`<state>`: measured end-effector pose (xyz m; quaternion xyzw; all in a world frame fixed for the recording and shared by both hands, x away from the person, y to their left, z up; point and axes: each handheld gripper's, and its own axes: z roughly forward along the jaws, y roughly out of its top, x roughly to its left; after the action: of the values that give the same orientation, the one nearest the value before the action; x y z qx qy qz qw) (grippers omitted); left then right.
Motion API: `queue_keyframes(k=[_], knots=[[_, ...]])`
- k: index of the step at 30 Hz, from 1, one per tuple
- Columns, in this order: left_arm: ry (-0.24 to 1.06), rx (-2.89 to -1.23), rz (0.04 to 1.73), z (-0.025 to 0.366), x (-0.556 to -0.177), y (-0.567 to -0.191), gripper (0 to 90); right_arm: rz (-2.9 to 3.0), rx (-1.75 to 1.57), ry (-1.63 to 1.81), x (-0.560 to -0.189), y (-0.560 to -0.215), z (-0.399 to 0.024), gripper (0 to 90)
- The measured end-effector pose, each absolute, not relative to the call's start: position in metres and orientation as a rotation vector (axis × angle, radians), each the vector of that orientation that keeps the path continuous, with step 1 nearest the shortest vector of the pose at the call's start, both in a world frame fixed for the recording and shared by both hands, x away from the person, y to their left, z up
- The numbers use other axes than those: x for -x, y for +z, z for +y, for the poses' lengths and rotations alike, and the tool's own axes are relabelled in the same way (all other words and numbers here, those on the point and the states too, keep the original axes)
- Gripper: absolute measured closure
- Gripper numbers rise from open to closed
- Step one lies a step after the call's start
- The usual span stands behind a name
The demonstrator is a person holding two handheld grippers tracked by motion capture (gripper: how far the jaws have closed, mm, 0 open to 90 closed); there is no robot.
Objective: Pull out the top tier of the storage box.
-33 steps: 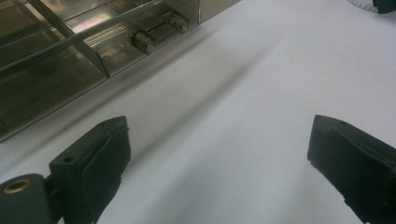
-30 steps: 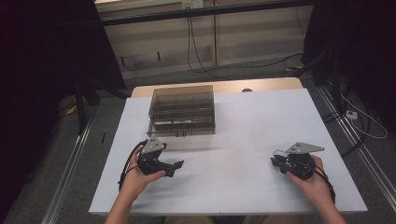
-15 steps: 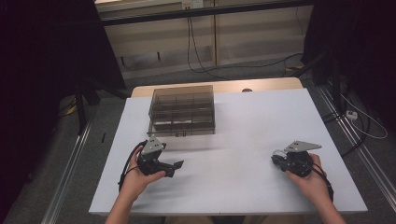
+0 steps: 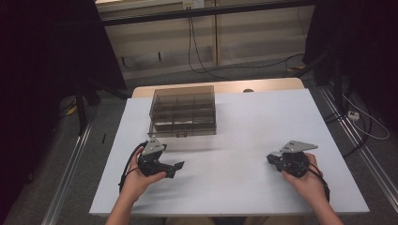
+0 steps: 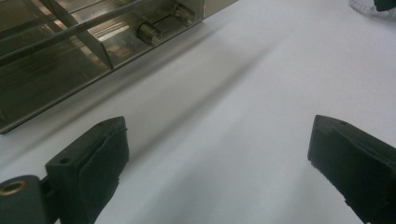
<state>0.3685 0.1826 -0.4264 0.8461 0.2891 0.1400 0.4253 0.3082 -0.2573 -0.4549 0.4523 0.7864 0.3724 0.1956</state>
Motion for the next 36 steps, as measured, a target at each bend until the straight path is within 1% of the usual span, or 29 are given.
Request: queue_keyframes(k=[7,15,29,36], knots=[[0.348,-2.114,0.725,0.182,-0.368,-0.427,5.6,2.208,-1.285,1.075,-0.306,-0.458,-0.262,87.6],[0.345,-2.116,0.722,0.181,-0.368,-0.427,5.6,2.205,-1.271,1.115,-0.305,-0.451,-0.26,87.7],[0.337,-2.122,0.722,0.181,-0.369,-0.428,5.7,2.247,-1.187,1.222,-0.31,-0.438,-0.229,87.7],[0.329,-2.12,0.722,0.179,-0.369,-0.429,5.7,2.253,-1.152,1.273,-0.312,-0.425,-0.219,87.7]])
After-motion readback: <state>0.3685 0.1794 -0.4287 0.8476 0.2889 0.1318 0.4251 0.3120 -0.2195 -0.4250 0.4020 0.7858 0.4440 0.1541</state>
